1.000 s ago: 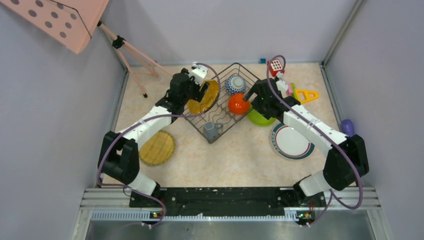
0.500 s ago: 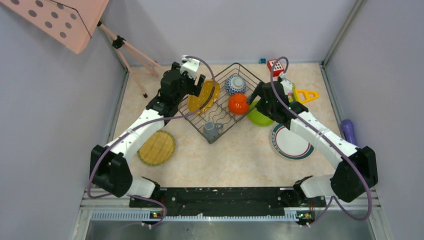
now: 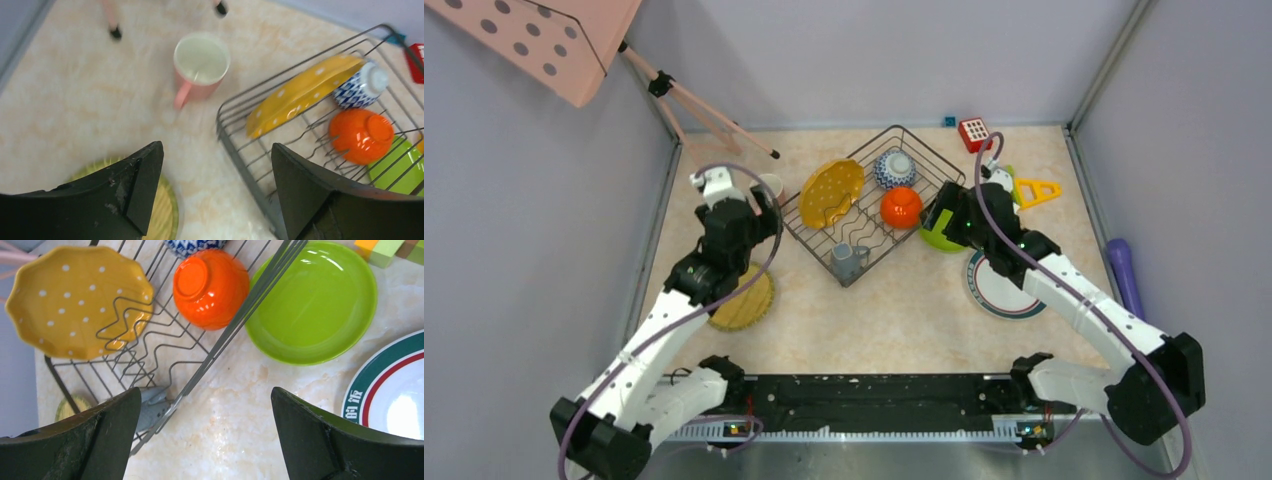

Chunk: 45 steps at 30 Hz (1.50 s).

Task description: Load the mixed dishes into the dish rack

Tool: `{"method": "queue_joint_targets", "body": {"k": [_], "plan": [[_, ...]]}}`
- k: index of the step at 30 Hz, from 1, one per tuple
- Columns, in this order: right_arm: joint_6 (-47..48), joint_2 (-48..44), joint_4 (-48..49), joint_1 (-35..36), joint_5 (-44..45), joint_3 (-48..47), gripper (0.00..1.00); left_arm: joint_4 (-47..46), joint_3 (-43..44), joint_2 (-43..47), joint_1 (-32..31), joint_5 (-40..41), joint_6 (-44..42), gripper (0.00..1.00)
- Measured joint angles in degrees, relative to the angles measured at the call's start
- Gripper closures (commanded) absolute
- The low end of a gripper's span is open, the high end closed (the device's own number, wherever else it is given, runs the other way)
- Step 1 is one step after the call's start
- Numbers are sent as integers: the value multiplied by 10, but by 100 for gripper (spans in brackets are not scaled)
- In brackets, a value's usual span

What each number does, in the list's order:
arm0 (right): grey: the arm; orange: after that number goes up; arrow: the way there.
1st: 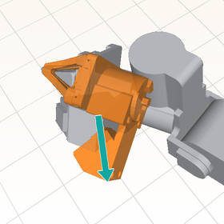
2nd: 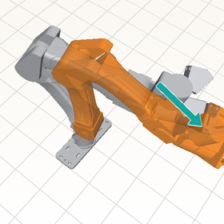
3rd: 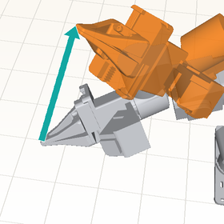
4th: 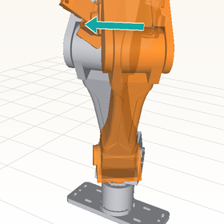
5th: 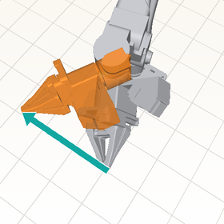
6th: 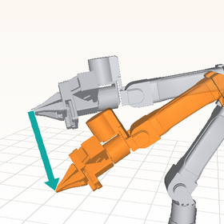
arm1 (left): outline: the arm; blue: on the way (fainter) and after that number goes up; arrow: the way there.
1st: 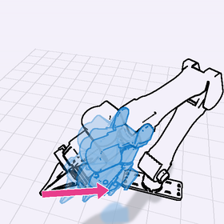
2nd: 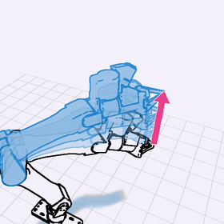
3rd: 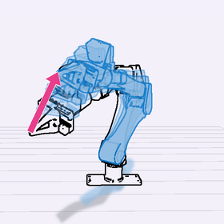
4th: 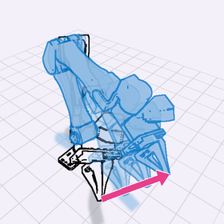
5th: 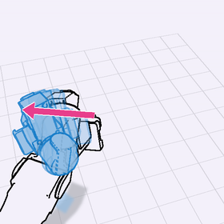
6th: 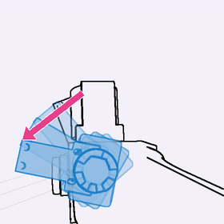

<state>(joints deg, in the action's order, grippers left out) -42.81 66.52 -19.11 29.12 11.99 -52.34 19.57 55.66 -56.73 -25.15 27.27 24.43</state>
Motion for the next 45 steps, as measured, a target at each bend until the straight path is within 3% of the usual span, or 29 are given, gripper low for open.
{"method": "queue_joint_targets", "body": {"k": [7,13,19,30,45], "plan": [[35,-47,20,0,-72,26,1,82,-201,182,63,3,171,14],[53,-67,28,0,-105,44,1,120,-306,317,170,-70,315,14],[58,-83,27,0,-126,59,1,196,-346,381,203,-122,435,13],[58,-118,25,0,-132,71,1,273,-355,313,203,-135,552,12],[57,-123,25,0,-133,85,1,302,-337,297,203,-138,565,11]]}}
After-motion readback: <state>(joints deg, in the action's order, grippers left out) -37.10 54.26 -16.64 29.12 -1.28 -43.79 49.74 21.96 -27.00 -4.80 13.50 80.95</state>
